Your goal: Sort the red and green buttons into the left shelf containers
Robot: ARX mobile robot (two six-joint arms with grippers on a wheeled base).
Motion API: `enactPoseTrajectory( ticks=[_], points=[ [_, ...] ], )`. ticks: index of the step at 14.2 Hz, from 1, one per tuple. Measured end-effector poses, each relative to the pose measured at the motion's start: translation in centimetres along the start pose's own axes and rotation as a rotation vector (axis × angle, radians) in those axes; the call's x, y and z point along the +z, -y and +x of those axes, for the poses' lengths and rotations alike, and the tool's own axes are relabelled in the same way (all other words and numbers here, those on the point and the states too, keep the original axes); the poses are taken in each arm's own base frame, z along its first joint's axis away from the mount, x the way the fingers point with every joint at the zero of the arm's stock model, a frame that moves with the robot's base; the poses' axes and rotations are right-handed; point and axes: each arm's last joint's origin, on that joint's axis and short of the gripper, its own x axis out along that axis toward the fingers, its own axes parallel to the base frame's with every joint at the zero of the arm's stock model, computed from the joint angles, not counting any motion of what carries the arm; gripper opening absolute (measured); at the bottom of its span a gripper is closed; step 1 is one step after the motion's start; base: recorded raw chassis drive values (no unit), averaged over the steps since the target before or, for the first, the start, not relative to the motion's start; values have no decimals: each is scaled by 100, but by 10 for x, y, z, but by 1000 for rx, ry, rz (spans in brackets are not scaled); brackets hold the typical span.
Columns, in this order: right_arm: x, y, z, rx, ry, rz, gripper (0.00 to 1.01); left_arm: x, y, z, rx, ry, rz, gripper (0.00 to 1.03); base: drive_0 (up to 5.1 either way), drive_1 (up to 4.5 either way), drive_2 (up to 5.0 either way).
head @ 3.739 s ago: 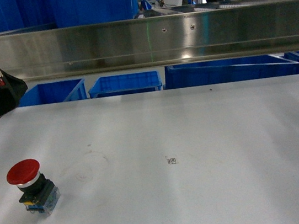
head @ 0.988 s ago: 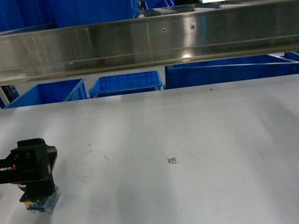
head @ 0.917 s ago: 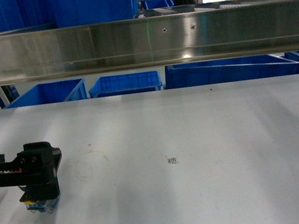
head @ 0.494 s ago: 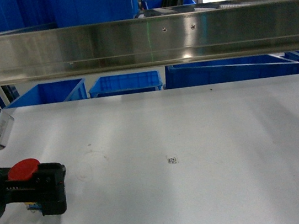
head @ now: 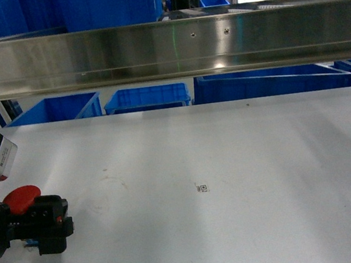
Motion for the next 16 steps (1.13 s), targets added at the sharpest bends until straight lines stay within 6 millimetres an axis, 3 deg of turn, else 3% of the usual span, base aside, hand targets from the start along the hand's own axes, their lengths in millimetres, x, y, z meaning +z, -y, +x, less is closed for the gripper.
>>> enactPoseTrajectory(
  ticks=[4,7,8,9,10,16],
  points=[
    [0,0,0,0,0,0,27,0,0,-1,0,11,5,31,0,0,0],
    [0,0,0,0,0,0,27,5,-3,-10,3,-22,-6,27,0,0,0],
    [0,0,0,0,0,0,27,18,-6,-21,12,-9,-23,27,0,0,0],
    [0,0,0,0,0,0,27,68,-15,-52,52,139,-74,27,0,0,0],
    [0,0,0,0,0,0,27,142,-18,-114,78,377,-134,27,0,0,0],
    [0,0,0,0,-1,0,27,127,-13,-102,56,269,-130,27,0,0,0]
  ],
)
